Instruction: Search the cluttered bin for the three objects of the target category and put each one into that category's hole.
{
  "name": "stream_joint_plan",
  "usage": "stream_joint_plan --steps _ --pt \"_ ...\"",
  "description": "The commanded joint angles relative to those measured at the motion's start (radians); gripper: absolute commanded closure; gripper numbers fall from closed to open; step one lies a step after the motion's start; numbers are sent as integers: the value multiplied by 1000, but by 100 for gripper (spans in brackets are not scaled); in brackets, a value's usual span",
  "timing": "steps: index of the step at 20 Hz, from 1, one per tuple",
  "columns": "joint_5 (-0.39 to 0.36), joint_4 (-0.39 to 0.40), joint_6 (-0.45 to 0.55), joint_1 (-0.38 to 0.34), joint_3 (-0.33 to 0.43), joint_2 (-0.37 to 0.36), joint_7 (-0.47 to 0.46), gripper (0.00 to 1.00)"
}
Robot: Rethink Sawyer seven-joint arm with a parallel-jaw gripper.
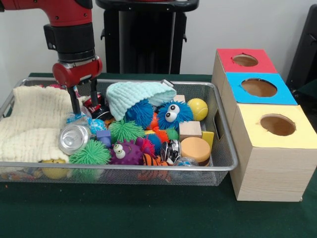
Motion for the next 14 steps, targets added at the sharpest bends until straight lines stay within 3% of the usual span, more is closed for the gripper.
stream_joint_plan --steps 1,6,10,11,14 --pt "9 -11 120 9 19 22 -253 0" --pt "-9 -8 114 24 -1 7 -223 0" --pt "4 -19 131 9 11 21 -262 0" --pt "8 -20 135 5 14 24 -271 100" --pt "16 -18 146 -3 21 29 -293 100"
